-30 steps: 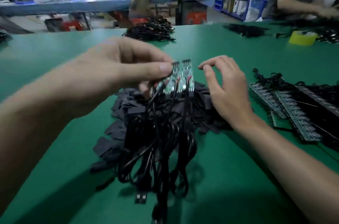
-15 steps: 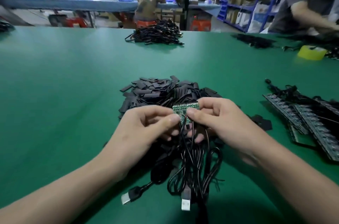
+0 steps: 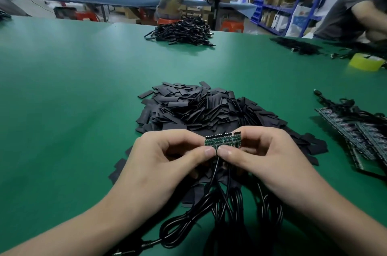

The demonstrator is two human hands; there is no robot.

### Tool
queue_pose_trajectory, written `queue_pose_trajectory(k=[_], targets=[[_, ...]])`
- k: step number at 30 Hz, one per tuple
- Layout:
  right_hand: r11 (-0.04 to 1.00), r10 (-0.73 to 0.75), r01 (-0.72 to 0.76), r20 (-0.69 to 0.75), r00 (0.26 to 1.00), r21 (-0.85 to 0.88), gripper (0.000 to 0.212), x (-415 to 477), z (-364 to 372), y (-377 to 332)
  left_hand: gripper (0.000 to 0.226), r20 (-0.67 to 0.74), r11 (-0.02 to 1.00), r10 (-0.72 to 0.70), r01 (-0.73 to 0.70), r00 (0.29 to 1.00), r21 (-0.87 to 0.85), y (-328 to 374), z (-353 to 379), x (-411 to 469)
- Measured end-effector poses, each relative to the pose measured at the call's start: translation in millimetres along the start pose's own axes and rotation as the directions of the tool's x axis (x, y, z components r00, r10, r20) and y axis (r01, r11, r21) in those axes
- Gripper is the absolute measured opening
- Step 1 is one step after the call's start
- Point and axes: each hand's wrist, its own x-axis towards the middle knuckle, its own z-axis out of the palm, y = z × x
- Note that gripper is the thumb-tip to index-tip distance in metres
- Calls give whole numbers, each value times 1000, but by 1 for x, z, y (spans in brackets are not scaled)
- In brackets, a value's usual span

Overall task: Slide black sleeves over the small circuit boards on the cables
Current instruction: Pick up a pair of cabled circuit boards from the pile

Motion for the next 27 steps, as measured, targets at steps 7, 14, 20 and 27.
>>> queue_pose_trajectory(k=[7,14,20,27], targets=[[990,-24,18,43,999,137,11,-1,2,-1,19,33,995,-6,9,999,-95,6,-1,0],[962,2,-32,110,994,270,9,-2,2,-1,15,126,962,-71,101,990,-252,8,-2,2],[928,20,-75,150,988,366,10,-2,3,0,13,182,943,-99,150,978,-298,8,-3,3],[902,23,-88,157,987,422,33,0,1,2,23,139,941,-85,126,987,-315,5,-3,5]])
